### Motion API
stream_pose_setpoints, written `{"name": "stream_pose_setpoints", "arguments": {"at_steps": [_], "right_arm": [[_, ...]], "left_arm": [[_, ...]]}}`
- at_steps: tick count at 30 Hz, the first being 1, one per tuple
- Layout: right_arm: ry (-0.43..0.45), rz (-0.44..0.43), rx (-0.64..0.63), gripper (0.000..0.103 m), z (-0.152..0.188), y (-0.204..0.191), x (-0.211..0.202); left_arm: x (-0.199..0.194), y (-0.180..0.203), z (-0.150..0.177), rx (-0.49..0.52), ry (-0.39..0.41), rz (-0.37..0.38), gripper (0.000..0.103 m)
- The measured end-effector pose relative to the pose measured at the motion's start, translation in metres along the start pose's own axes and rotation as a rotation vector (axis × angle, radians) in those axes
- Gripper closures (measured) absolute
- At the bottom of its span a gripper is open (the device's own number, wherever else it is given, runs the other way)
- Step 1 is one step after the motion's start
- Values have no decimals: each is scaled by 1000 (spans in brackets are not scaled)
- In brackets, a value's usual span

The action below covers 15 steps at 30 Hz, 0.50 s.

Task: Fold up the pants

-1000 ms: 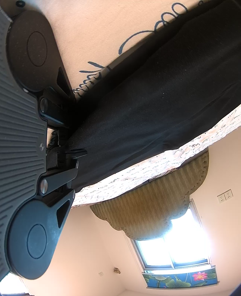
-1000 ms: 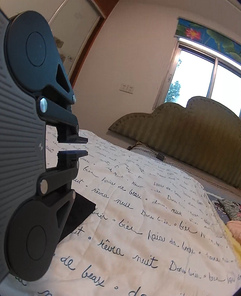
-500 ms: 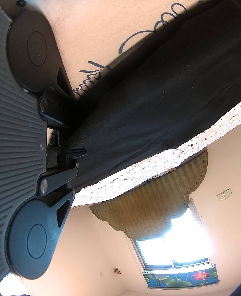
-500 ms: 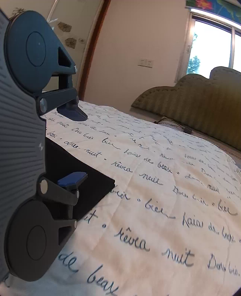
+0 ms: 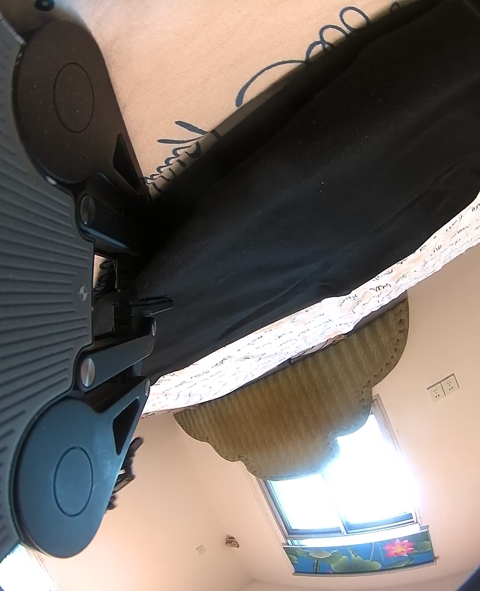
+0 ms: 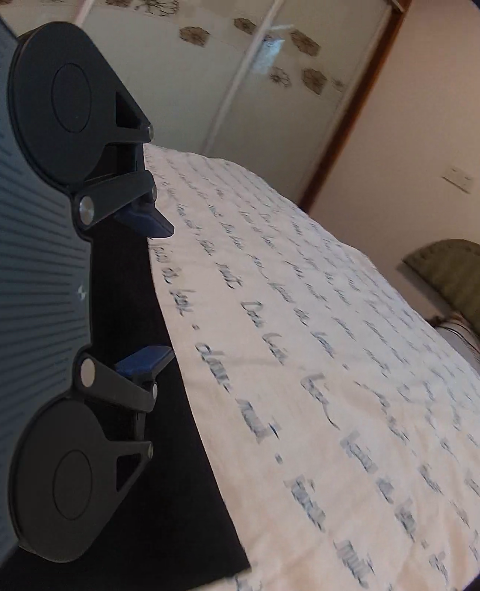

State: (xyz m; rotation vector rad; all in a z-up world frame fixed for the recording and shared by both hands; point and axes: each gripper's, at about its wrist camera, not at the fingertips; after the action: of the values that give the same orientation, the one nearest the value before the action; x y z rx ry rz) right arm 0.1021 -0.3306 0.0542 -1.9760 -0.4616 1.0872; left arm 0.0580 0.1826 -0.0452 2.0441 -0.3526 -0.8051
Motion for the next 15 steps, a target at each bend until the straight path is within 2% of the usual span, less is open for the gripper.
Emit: {"name": "stream_pose_setpoints", "arguments": {"at_steps": [4,8,15], "right_arm": [[-144,37,-63,36,-8,-25,50],[-256,33,-138,36,-10,-51,85],[-470,151,-379,37,-10,-81,127]], "left_arm": [[-1,0,1,0,2,4,86],[-2,-1,1,-2,4,11,87],[-3,-3,1,-10,5,26,87]]}}
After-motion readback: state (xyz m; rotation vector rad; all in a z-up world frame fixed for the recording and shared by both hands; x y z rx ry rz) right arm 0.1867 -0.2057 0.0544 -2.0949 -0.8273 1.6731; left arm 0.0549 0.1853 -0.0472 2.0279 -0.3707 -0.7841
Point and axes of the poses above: each gripper's, at about its wrist camera, not at the fingertips, and x roughly the way its jaws point, y to its right, z to its underside, and after that the axes turned 2 degrees about x, right-handed
